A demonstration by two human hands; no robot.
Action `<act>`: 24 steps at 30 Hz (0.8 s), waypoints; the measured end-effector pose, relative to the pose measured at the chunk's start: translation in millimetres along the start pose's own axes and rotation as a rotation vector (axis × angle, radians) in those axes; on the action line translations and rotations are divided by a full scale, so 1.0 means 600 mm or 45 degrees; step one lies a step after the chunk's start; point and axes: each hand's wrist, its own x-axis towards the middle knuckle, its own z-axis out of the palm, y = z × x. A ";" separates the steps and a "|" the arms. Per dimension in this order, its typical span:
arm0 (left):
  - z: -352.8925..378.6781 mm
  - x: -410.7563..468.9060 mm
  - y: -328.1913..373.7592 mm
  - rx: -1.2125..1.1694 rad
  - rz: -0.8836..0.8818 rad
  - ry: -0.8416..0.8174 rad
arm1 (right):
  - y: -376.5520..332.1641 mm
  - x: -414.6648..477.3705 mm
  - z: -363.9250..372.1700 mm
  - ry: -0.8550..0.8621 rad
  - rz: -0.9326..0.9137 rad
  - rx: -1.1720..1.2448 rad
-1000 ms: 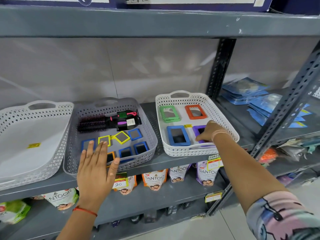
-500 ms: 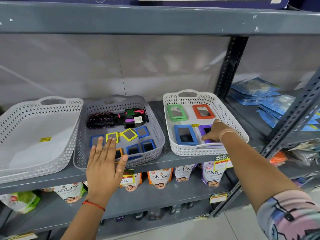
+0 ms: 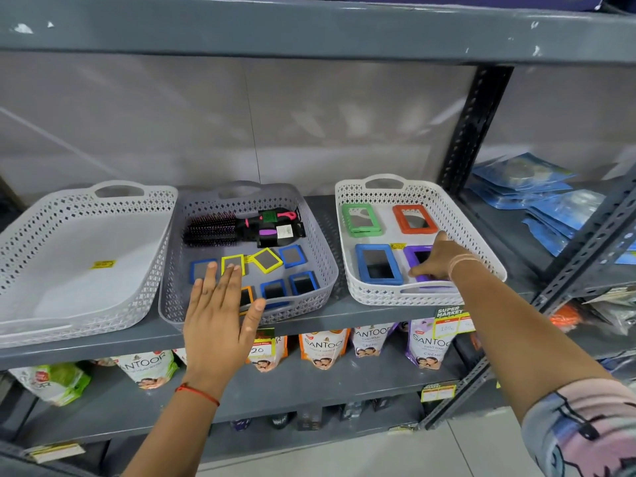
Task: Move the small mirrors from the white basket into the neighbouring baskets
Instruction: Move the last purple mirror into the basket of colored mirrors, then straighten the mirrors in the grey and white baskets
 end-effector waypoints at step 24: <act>-0.009 0.000 -0.003 -0.104 0.046 -0.010 | -0.225 -0.159 0.076 0.316 -0.978 0.357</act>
